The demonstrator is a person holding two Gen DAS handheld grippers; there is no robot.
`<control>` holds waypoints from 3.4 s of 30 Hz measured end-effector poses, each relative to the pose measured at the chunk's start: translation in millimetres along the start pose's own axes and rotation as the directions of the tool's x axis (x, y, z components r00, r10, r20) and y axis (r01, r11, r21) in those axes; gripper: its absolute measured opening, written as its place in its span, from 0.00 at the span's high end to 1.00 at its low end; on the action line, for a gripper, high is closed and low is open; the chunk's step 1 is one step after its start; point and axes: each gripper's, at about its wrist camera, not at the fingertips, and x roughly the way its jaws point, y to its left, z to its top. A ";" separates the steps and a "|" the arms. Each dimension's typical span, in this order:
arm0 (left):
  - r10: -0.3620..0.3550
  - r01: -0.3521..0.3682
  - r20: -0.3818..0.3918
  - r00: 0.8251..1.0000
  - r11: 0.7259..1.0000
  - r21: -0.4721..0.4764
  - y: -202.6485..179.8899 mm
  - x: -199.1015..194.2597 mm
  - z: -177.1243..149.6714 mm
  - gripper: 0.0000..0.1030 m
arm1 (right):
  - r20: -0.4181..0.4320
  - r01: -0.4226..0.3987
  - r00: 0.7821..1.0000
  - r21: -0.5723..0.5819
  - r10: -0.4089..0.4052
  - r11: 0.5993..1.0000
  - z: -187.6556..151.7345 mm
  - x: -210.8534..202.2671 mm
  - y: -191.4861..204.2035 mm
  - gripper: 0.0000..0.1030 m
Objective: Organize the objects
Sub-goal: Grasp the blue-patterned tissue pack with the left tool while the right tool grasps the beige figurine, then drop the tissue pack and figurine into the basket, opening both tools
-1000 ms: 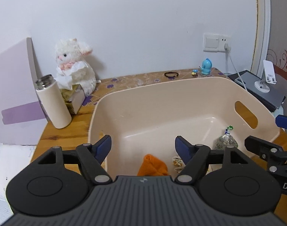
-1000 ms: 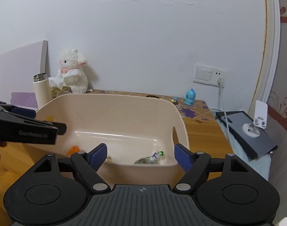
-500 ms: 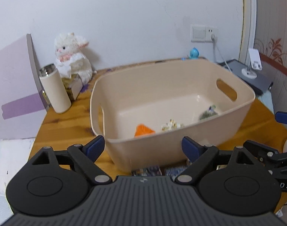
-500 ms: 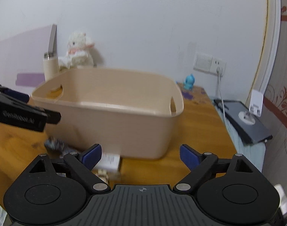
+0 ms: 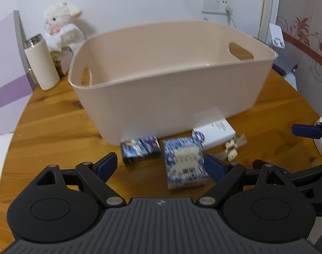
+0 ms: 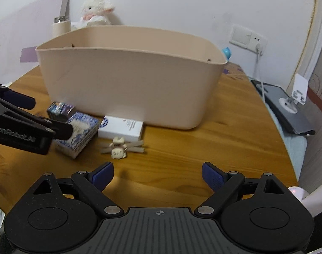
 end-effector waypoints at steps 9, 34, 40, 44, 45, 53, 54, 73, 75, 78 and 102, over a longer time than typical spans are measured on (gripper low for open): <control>-0.038 0.037 -0.092 0.995 0.999 -0.016 -6.0 25.1 -7.0 0.13 | -0.028 -0.043 0.999 0.029 0.044 0.999 -1.8 20.7 6.3 0.11; -0.051 0.047 -0.105 0.993 0.998 -0.041 29.8 28.5 -6.0 0.54 | 0.044 -0.068 0.997 0.079 0.065 0.995 3.0 32.4 14.3 0.48; -0.080 0.074 -0.086 0.993 0.995 -0.069 42.1 13.0 -12.2 0.54 | 0.056 -0.052 0.997 0.104 0.046 0.993 1.4 16.3 2.2 0.48; -0.086 0.082 -0.058 0.995 0.994 -0.074 50.5 -4.4 -13.2 0.54 | 0.085 -0.045 0.996 0.114 0.035 0.992 6.8 3.8 -1.8 0.48; -0.088 0.084 -0.053 0.995 0.994 -0.075 52.0 -7.8 -12.7 0.54 | 0.093 -0.044 0.995 0.115 0.034 0.992 8.1 0.4 -2.6 0.48; -0.101 0.102 0.012 0.995 0.990 -0.097 63.9 -37.4 -5.4 0.54 | 0.169 -0.043 0.985 0.110 0.024 0.993 22.8 -27.4 -6.6 0.48; -0.098 0.100 0.023 0.995 0.990 -0.096 64.0 -40.1 -3.7 0.54 | 0.183 -0.039 0.983 0.106 0.019 0.994 25.9 -31.3 -7.1 0.48; -0.021 0.036 0.201 0.979 0.997 -0.072 62.0 -49.4 75.7 0.54 | 0.349 -0.010 0.936 0.126 -0.034 0.992 106.3 -30.7 -17.0 0.48; -0.001 0.015 0.190 0.982 0.998 -0.068 57.0 -31.7 85.0 0.54 | 0.348 -0.012 0.937 0.134 -0.036 0.991 112.5 -22.7 -16.0 0.48; 0.052 -0.042 0.151 0.987 0.997 -0.065 51.0 -2.7 91.8 0.54 | 0.322 -0.021 0.946 0.155 -0.030 0.988 117.9 -5.4 -16.3 0.48; 0.098 -0.091 0.170 0.981 0.995 -0.047 42.5 4.2 94.9 0.27 | 0.285 -0.015 0.958 0.149 -0.028 0.989 105.0 0.5 -5.6 0.22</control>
